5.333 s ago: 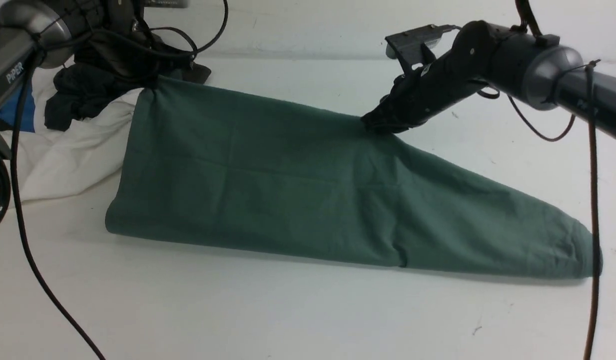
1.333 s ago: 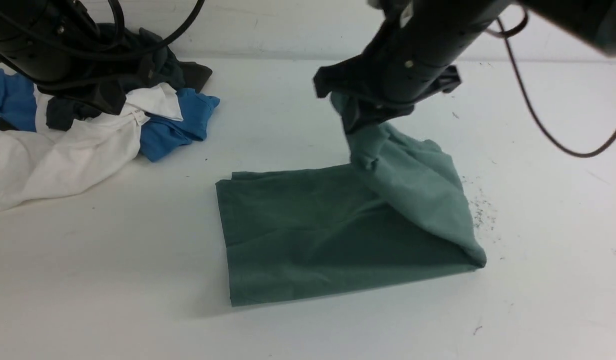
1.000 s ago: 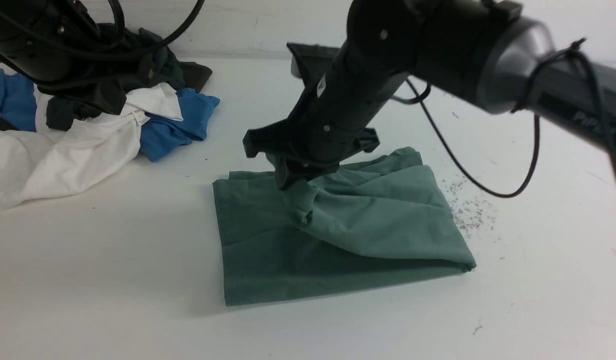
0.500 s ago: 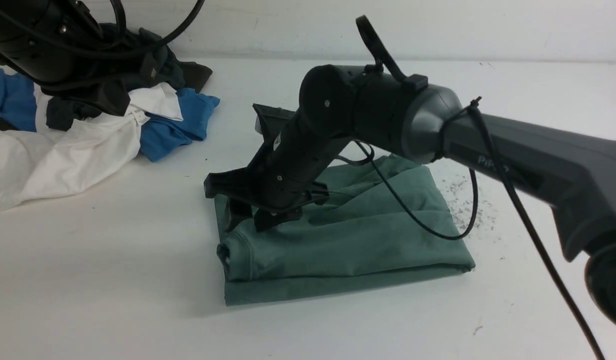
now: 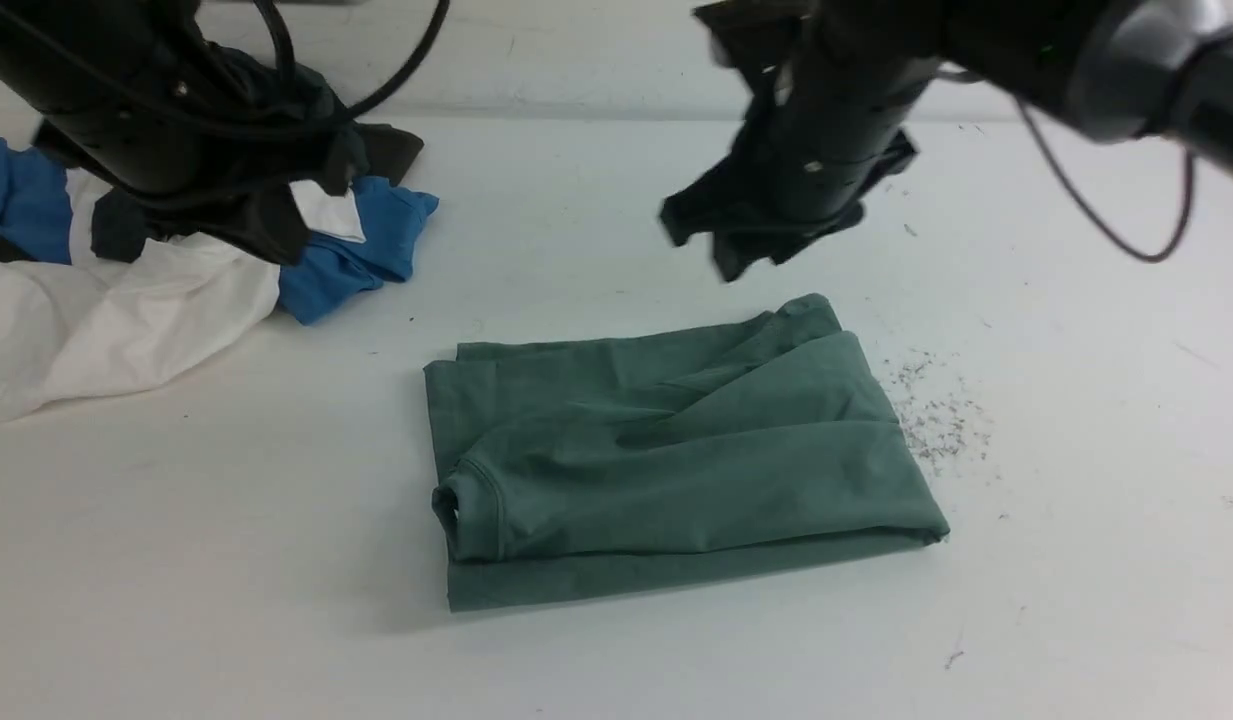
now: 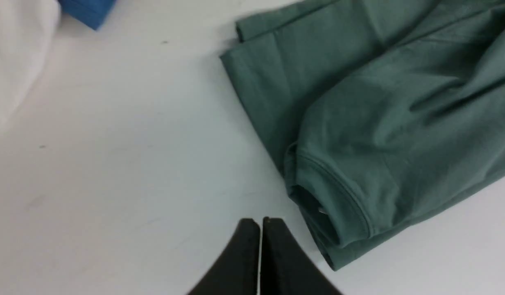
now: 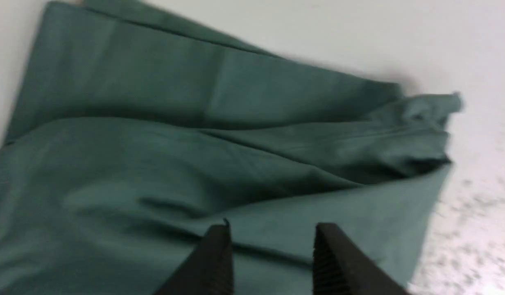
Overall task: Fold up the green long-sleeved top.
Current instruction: Use the right arm to drag the right edge of the fabric to the left and folds it over the left edge
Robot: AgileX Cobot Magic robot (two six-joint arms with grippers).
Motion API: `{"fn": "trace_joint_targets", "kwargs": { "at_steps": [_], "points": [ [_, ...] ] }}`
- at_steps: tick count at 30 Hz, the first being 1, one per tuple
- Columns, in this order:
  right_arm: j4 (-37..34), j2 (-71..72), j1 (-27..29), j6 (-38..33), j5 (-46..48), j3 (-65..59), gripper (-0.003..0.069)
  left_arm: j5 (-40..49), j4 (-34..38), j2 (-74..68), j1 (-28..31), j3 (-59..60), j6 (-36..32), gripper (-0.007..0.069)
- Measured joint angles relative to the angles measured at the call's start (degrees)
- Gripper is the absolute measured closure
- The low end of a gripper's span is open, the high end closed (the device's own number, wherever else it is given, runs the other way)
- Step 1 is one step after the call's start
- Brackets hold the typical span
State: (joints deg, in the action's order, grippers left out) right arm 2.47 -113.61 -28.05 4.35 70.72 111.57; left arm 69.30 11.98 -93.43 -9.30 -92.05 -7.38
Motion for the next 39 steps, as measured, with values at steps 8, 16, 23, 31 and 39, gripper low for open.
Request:
{"fn": "trace_joint_targets", "kwargs": {
  "at_steps": [8, 16, 23, 31, 39],
  "points": [
    [-7.5, 3.56, 9.26, -3.75, 0.61, -10.72, 0.0671, -7.91, 14.98, -13.48, -2.61, -0.11, -17.34, 0.0592],
    [-8.49, 3.58, 10.11, -5.24, 0.61, -13.21, 0.0673, -17.28, 17.43, -23.54, -9.87, -3.26, -22.95, 0.0382],
    [-9.35, 3.63, 10.12, -5.42, 0.56, -13.21, 0.0673, -21.28, 16.44, -29.2, -13.7, -4.76, -26.75, 0.0206],
    [-12.88, 3.63, 10.17, -6.29, 0.56, -13.21, 0.0673, -23.12, 14.82, -30.97, -15.11, -4.87, -27.99, 0.021],
    [-16.28, 3.63, 10.17, -8.26, 0.56, -13.21, 0.0673, -24.98, 13.07, -32.28, -15.22, -5.06, -27.03, 0.04]
  ]
}}
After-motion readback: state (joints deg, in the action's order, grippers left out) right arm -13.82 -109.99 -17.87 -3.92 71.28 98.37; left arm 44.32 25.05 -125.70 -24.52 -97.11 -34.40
